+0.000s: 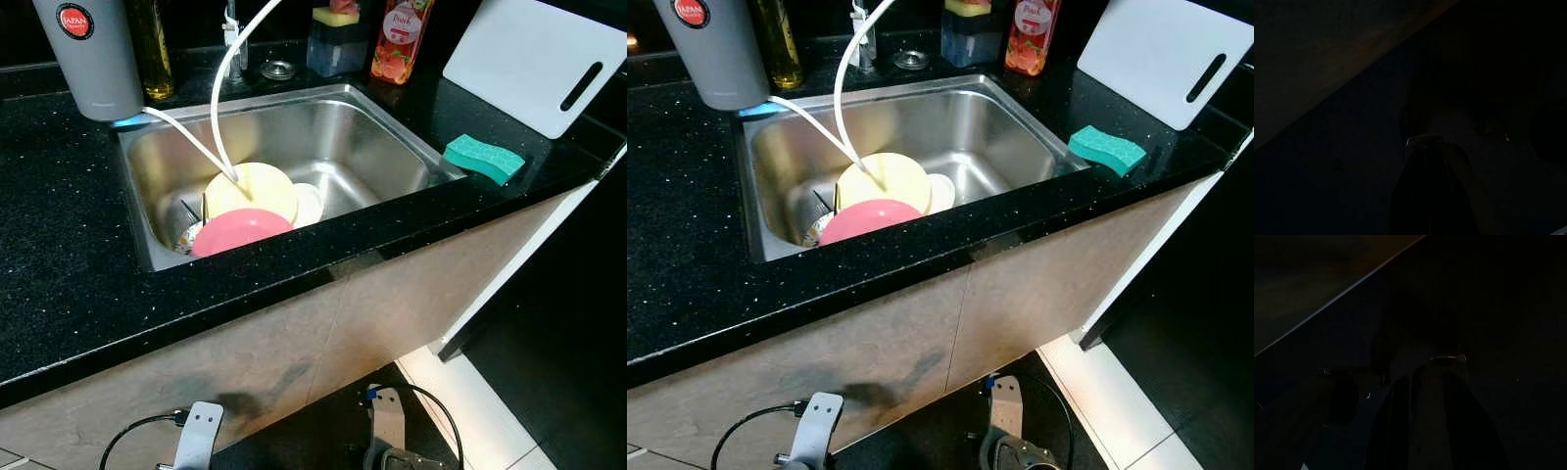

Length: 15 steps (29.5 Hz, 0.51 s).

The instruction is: Kitchen organization

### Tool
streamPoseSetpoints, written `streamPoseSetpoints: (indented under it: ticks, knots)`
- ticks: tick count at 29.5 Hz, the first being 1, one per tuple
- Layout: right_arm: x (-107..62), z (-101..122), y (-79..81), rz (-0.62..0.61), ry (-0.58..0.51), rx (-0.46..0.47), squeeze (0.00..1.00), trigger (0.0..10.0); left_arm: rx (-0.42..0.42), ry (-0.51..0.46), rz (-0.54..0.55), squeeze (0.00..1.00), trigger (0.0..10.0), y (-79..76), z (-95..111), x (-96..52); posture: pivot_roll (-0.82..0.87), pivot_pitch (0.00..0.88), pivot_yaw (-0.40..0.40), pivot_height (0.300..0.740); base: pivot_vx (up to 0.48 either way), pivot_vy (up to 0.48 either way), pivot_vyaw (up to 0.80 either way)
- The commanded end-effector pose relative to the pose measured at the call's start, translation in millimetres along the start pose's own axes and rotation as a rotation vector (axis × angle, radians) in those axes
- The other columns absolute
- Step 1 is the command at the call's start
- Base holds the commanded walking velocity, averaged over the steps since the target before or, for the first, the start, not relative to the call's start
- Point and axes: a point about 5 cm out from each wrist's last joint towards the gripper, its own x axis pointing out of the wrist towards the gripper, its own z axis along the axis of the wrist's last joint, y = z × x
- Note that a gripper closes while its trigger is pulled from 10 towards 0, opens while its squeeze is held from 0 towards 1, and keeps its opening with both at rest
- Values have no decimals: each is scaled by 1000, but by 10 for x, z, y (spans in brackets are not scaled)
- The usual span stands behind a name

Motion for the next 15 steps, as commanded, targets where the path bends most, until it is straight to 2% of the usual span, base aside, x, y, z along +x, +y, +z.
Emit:
streamPoseSetpoints:
  ticks: [1, 15]
  knots:
    - [-3, -103, -52, -17, 28, 22, 0, 10000, -14, 37, -12, 0, 10000, -55, -94, 4, 89, 244, -63, 740, 0, 0, 0]
    - [-2, -106, -47, -16, 29, 26, 0, 10000, -19, 36, -10, 0, 10000, -57, -93, 5, 89, 244, -63, 740, 0, 0, 0]
